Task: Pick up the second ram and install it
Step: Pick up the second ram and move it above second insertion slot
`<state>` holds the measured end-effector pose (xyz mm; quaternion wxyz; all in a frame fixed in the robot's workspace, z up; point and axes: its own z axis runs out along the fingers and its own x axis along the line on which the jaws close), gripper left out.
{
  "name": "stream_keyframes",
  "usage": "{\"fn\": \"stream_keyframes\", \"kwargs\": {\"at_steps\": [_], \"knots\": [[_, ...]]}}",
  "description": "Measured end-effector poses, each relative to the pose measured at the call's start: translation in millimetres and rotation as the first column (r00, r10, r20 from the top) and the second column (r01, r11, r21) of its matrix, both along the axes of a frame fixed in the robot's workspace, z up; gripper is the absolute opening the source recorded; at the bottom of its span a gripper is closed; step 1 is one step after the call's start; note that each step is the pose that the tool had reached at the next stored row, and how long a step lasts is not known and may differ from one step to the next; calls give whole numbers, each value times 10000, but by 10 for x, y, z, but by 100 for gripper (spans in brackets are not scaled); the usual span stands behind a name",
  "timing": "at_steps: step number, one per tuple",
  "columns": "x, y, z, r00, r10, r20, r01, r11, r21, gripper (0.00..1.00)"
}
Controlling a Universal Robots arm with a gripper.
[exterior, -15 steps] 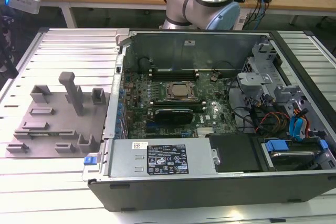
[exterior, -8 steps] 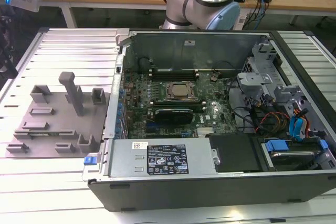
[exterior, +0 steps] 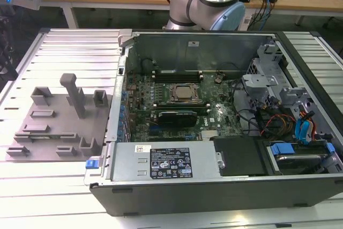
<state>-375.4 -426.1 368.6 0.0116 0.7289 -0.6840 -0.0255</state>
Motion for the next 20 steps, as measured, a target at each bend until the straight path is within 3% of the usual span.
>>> {"fn": "stream_keyframes", "kwargs": {"at_steps": [9,20], "knots": [[0,0,0,9963,855,0,-855,9963,-1,8],[0,0,0,9846,1747,0,-1747,9846,0,8]]}}
